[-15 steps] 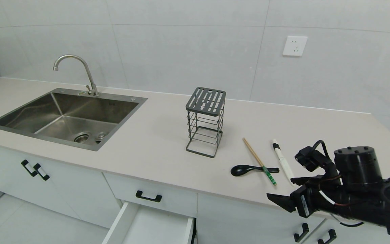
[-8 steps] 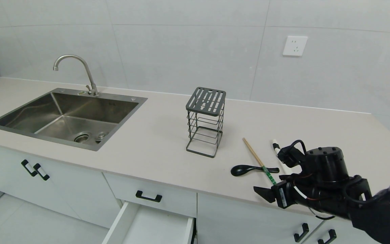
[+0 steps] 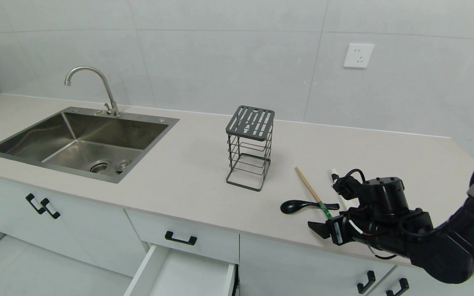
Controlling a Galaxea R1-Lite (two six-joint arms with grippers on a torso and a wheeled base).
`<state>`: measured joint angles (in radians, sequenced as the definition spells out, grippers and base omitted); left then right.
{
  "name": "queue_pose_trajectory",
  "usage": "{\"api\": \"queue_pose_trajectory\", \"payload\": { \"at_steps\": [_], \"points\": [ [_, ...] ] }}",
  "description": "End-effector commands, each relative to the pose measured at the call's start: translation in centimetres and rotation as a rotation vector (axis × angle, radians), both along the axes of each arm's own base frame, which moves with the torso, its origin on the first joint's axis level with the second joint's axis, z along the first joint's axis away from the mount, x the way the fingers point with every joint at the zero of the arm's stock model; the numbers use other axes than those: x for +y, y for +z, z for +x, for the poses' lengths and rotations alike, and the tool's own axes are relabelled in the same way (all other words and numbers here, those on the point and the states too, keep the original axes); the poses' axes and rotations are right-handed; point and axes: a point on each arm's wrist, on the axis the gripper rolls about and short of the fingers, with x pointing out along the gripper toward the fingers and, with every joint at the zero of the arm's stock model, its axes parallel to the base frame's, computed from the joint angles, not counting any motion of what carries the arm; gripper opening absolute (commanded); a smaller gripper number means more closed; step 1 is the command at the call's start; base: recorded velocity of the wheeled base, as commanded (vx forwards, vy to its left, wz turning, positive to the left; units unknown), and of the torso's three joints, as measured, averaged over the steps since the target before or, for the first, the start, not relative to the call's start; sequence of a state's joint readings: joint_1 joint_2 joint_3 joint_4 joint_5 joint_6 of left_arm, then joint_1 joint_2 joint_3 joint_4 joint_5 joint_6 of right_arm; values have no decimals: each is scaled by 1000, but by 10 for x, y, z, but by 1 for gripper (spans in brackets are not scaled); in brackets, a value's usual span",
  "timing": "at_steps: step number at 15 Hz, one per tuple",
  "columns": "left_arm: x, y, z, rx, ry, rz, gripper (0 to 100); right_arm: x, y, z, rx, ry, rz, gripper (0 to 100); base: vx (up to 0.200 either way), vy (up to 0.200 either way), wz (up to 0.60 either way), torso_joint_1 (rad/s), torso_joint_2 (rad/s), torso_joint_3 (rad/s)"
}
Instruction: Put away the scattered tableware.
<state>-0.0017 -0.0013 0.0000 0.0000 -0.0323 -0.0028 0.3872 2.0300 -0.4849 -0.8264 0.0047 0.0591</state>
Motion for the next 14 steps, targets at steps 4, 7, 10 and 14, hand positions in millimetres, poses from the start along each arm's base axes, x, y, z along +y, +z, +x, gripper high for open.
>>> {"api": "queue_pose_trajectory", "payload": {
  "at_steps": [4,7,10,14],
  "points": [
    [0,0,0,1,0,0,100,8,-13,1,22,27,-5,100,0,0,0,0,0,0],
    [0,0,0,1,0,0,100,13,-20,6,17,34,0,100,0,0,0,0,0,0],
    [0,0,0,1,0,1,100,16,-24,14,-9,30,12,100,0,0,0,0,0,0],
    [0,0,0,1,0,0,100,18,-25,21,-22,28,17,100,0,0,0,0,0,0]
  ]
}}
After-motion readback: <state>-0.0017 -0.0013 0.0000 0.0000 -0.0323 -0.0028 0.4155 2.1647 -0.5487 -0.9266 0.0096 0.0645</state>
